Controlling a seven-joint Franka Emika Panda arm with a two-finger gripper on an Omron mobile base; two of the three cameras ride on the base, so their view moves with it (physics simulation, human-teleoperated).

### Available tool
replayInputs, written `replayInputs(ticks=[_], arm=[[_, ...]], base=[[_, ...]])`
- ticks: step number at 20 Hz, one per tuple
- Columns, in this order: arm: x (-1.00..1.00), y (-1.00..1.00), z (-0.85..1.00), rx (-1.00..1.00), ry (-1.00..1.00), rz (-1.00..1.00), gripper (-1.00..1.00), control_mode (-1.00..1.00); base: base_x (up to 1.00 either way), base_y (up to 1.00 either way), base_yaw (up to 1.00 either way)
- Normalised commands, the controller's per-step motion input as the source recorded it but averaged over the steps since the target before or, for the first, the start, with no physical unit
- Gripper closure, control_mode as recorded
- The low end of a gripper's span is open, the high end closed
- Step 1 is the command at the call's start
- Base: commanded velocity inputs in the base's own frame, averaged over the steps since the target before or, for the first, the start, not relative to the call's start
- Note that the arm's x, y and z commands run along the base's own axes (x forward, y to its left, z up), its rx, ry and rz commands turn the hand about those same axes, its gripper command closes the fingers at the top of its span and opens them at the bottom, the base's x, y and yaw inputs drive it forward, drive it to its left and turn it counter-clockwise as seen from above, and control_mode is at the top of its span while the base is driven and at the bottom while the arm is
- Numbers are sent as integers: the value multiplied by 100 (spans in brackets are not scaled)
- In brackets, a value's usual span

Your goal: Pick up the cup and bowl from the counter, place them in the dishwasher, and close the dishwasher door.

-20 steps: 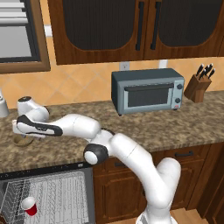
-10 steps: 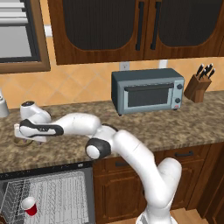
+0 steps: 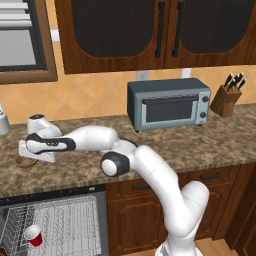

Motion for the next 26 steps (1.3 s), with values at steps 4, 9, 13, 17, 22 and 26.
replayInputs(ticks=[4,9,13,17,22,26], arm=[[0,0,0,0,8,0,100,-100],[0,1,0,0,10,0,100,-100],[0,2,2,0,7,0,100,-100],[-55,0,20,0,-1,0,100,-100],[-100,-29,0,0,-15,0,100,-100],[-100,-53,-19,4,-20,0,100,-100]], base=[[0,0,0],[0,0,0],[0,0,0],[0,0,0],[0,0,0],[0,0,0]])
